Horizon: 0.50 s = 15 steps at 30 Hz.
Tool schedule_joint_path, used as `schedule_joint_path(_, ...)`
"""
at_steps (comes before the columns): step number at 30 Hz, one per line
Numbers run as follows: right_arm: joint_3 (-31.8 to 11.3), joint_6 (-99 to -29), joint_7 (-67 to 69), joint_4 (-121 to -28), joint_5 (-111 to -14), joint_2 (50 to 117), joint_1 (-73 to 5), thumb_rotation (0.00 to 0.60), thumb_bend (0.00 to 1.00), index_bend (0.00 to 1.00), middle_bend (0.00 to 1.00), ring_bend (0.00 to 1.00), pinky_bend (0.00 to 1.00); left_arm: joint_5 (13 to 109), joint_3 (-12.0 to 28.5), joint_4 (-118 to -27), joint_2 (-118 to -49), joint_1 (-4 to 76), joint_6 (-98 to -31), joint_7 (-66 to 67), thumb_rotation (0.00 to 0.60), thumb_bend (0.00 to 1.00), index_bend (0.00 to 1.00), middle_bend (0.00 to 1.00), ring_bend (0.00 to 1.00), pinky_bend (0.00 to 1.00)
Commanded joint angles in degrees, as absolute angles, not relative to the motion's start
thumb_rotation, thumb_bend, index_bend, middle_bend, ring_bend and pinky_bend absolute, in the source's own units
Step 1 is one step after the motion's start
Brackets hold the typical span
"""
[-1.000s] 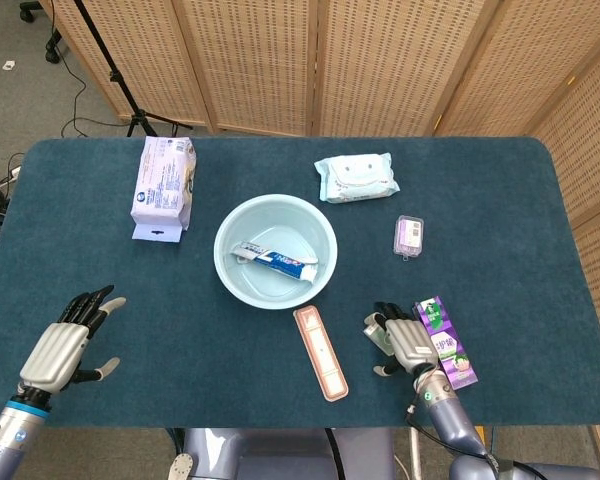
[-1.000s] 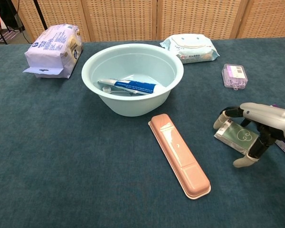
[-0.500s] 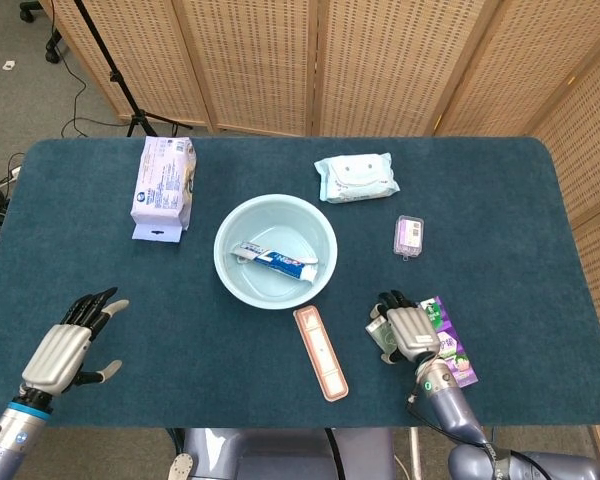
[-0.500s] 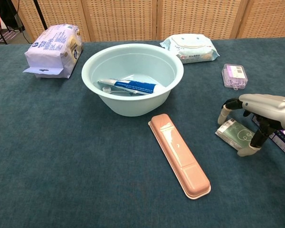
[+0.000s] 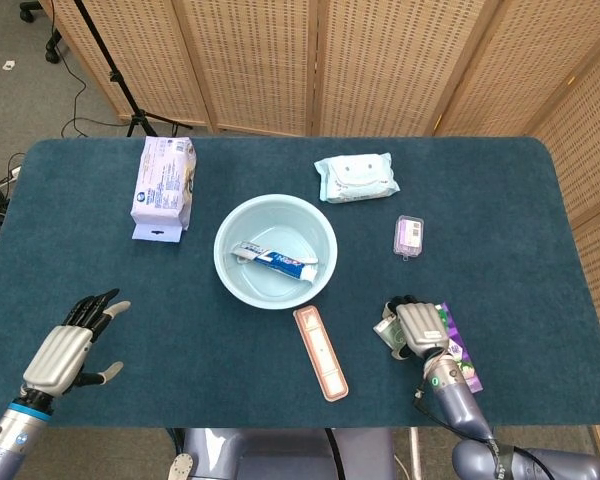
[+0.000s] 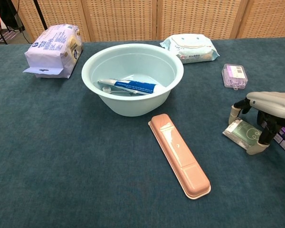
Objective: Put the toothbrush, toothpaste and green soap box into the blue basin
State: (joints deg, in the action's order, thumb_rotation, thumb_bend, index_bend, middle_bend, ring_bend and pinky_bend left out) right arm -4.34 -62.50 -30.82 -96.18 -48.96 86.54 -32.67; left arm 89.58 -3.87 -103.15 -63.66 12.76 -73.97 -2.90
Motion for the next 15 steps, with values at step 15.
schedule_joint_path(15,-4.9,-66.0,-34.1,-100.2,-51.4,85.3,-32.8,0.600,0.16,0.61,0.43,0.39,0.54,89.8,-3.6,-103.4,-63.1,12.6,-74.2,-4.3,0.600,0.25,0.14,0.00,0.00,0.02)
